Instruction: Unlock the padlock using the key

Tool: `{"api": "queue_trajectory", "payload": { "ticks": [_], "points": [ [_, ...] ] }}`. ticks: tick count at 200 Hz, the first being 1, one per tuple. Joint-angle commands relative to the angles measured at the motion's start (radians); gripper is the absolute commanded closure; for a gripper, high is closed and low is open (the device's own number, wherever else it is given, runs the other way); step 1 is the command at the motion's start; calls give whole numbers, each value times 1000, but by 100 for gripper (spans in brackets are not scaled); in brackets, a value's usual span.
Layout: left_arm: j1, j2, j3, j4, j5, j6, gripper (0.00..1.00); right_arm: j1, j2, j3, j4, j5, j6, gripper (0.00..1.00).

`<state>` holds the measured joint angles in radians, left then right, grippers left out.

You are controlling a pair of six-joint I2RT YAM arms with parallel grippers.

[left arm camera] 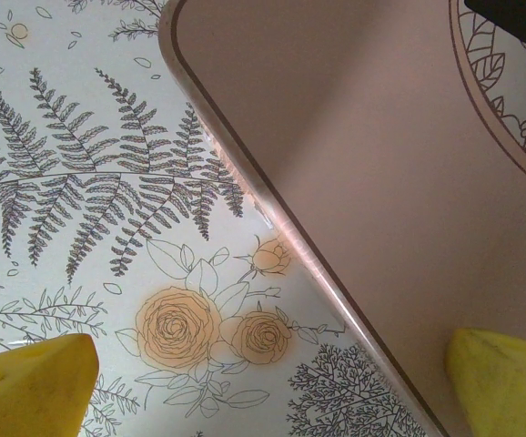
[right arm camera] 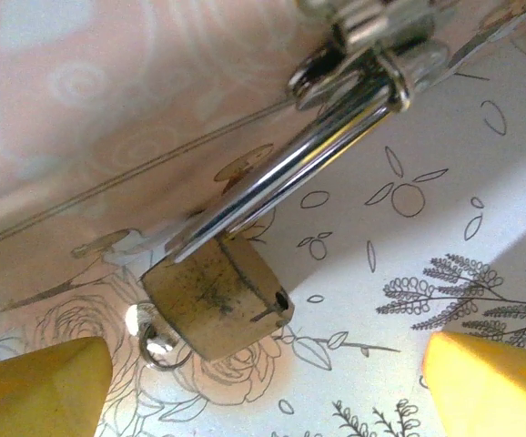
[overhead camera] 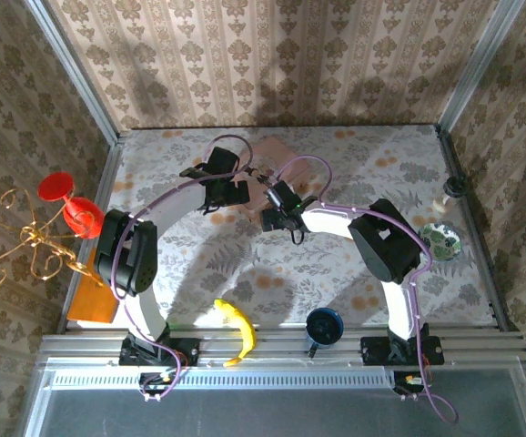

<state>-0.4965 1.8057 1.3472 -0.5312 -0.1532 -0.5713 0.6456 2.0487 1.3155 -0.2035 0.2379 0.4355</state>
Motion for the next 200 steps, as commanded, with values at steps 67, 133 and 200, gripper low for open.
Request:
{"api": "queue_trajectory", "payload": {
  "ticks": [67, 133, 200],
  "points": [
    [3, 43, -13, -24, 6, -1, 0, -69, -78, -95, -76, 135, 72, 28],
    [6, 34, -17, -23, 3, -1, 0, -142, -218, -198, 28, -164, -19, 31],
    [7, 29, -23, -19, 6, -4, 0, -193, -122, -140, 148, -494, -16, 32]
  ]
}}
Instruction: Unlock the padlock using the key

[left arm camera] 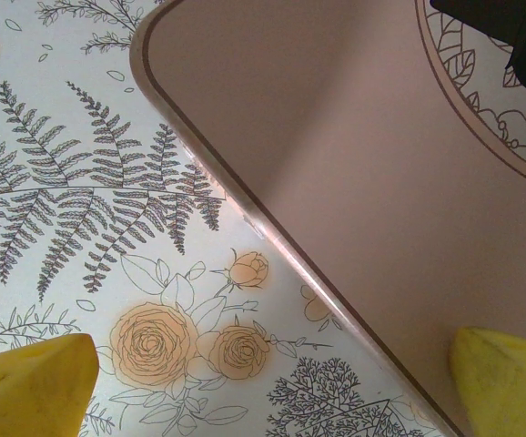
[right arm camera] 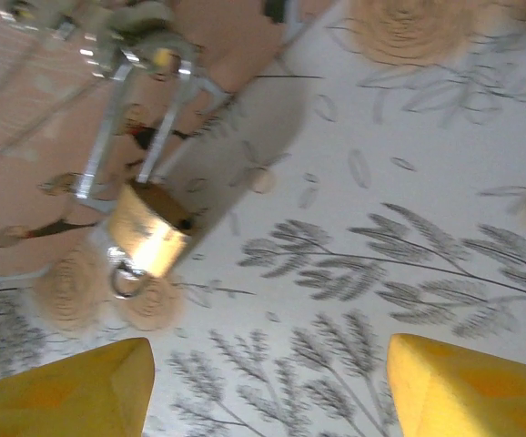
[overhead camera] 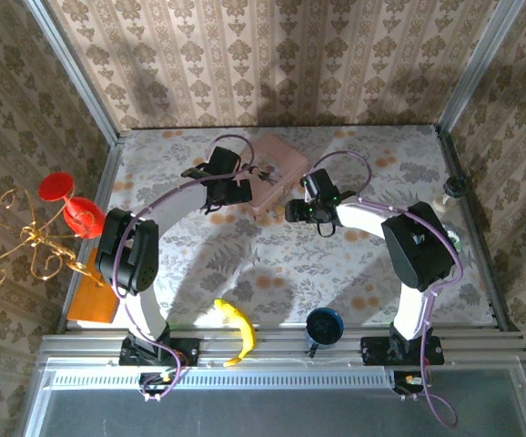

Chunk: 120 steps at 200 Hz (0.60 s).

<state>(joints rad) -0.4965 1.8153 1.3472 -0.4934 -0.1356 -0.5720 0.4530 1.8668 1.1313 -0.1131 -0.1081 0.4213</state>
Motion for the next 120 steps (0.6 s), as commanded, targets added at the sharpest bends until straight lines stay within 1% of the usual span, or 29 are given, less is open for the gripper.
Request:
{"api": "queue_trajectory", "payload": {
  "ticks": [1, 37, 60, 101, 120],
  "points": [
    [7, 19, -23, -57, -12, -3, 0, 0, 60, 46, 58, -151, 0, 33],
    [7, 18, -25, -59, -12, -1, 0, -2, 152, 111, 82, -196, 32, 36],
    [9, 19, -25, -59, -13, -2, 0, -2, 192, 147, 73, -189, 49, 38],
    [9, 21, -26, -54, -8, -5, 0, 3, 229, 175, 60, -156, 88, 41],
    [8, 22, -22, -54, -6, -4, 0, 26, 241, 206, 5, -84, 73, 41]
  ]
}}
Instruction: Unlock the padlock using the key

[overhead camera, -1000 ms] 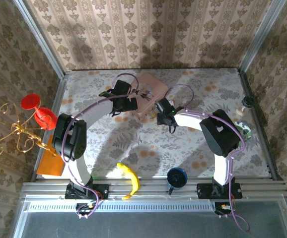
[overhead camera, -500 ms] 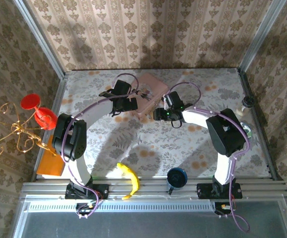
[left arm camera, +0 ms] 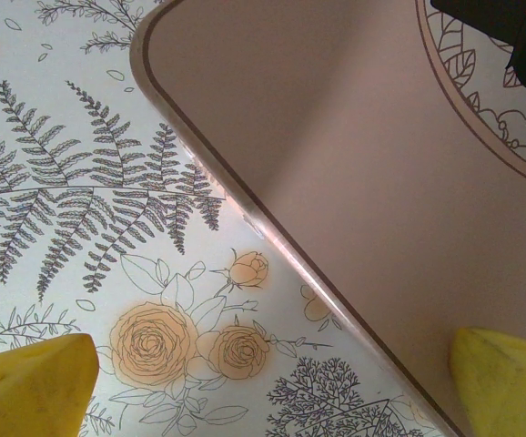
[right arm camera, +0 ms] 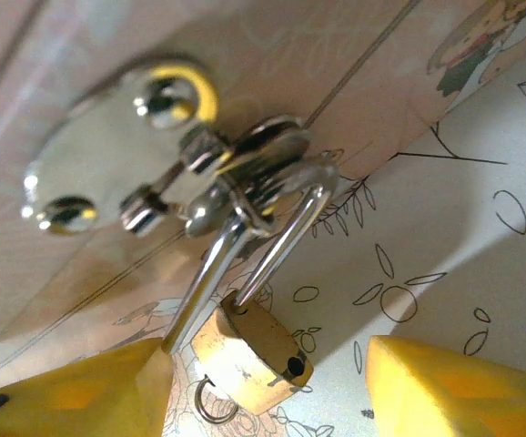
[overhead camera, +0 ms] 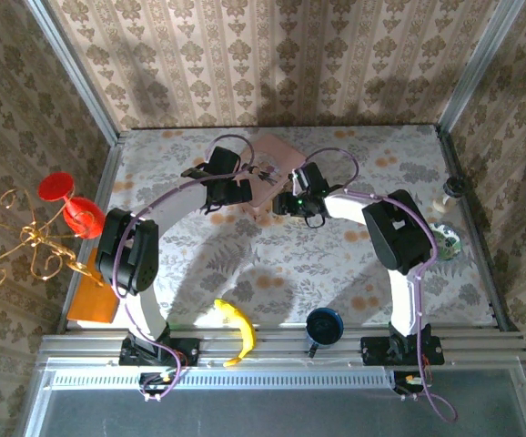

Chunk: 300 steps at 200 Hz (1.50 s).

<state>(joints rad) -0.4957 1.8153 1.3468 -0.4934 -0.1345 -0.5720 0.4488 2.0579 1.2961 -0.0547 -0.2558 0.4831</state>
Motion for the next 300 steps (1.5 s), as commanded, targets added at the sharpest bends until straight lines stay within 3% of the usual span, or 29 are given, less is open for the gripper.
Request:
{"api": "queue_trajectory", "payload": {
  "ticks": [1, 32, 60, 130, 186, 189, 190, 192, 249, 300],
  "points": [
    [7, 22, -22, -54, -8, -4, 0, 31, 50, 43, -59, 69, 9, 41],
    [7, 21, -21, -54, -9, -5, 0, 75, 67, 96, -170, 204, -29, 40],
    [8, 22, -21, -51, -6, -8, 0, 92, 82, 113, -207, 236, -32, 41],
    [7, 19, -18, -50, -4, -10, 0, 111, 107, 149, -287, 295, -9, 60],
    [8, 18, -14, -54, -4, -11, 0, 110, 66, 103, -231, 269, 13, 76],
    [8, 17, -13, -54, -3, -11, 0, 109, 63, 99, -225, 266, 15, 82],
    [7, 17, -13, -55, -2, -11, 0, 108, 61, 96, -222, 267, 16, 96],
    [8, 17, -14, -54, -4, -11, 0, 108, 61, 95, -222, 270, 17, 100],
    [8, 13, -11, -59, -7, -8, 0, 66, -1, 21, -118, 224, 70, 100],
    [7, 14, -17, -59, -10, -6, 0, -2, -34, -44, 43, 53, 146, 100]
  ]
}}
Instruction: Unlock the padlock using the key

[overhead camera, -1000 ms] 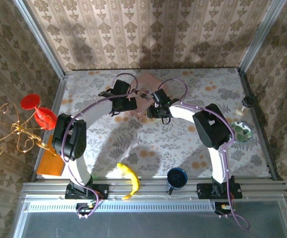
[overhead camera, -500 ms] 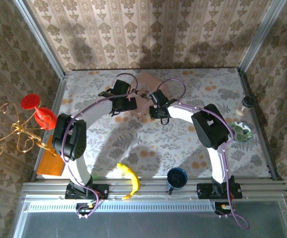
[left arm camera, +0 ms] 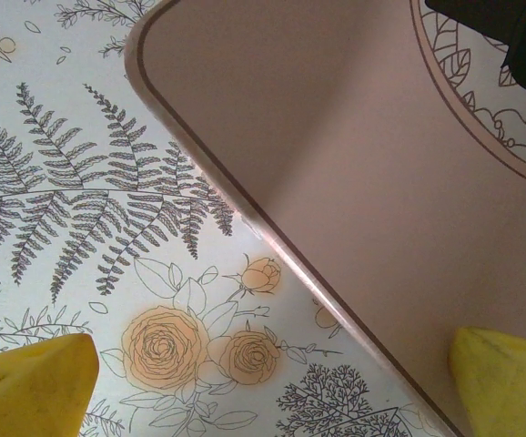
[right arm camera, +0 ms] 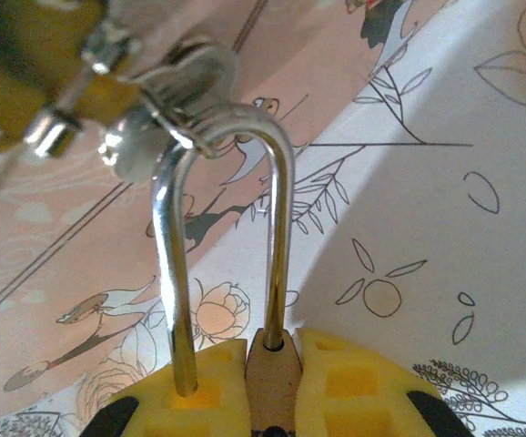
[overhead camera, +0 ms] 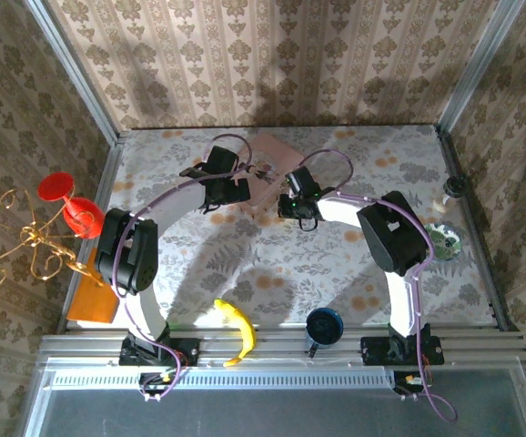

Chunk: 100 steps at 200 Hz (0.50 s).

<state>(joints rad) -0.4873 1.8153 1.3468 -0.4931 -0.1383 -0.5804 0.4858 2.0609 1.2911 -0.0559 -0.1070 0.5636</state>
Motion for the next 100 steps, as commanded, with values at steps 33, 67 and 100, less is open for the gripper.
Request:
{"api": "queue_trajectory", "payload": {
  "ticks": [33, 67, 100],
  "points": [
    [-1, 15, -18, -58, -4, 4, 0, -69, -33, -47, 90, -160, 90, 100],
    [-1, 15, -21, -56, -3, 8, 0, -86, -33, -56, 130, -190, 114, 100],
    [0, 15, -26, -55, -1, 10, 0, -110, -36, -41, 125, -189, 116, 100]
  ]
}}
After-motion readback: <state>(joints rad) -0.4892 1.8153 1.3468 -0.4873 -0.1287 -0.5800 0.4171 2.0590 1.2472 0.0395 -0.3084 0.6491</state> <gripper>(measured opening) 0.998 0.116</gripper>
